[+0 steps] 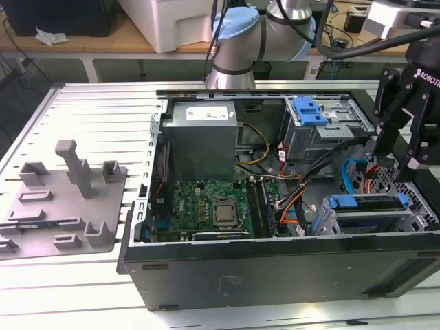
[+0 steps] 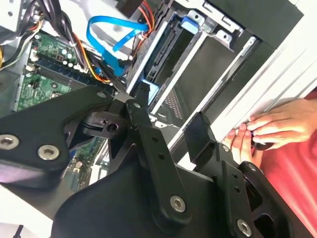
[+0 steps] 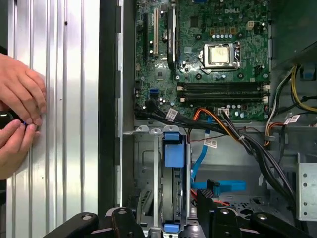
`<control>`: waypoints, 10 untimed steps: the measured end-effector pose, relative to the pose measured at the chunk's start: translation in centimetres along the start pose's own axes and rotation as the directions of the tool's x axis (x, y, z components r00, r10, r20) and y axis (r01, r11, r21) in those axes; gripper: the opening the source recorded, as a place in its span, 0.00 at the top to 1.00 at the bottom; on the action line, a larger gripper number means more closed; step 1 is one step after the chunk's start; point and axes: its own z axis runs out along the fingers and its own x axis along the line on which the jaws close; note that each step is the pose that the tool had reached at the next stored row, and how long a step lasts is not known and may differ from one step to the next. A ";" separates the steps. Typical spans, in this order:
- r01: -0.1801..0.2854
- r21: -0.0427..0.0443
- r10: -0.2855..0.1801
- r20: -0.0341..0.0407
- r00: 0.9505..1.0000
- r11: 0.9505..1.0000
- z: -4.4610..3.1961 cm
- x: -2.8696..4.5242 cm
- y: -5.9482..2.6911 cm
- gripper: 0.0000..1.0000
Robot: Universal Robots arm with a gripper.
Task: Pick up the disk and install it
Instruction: 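Insert the first disk wire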
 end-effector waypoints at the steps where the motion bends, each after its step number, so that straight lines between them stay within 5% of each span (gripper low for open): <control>1: -0.001 0.000 0.001 -0.003 1.000 1.000 0.00 -0.16 -0.14 0.44; 10: -0.035 -0.005 0.035 -0.007 0.999 0.999 0.18 -1.38 -2.02 0.44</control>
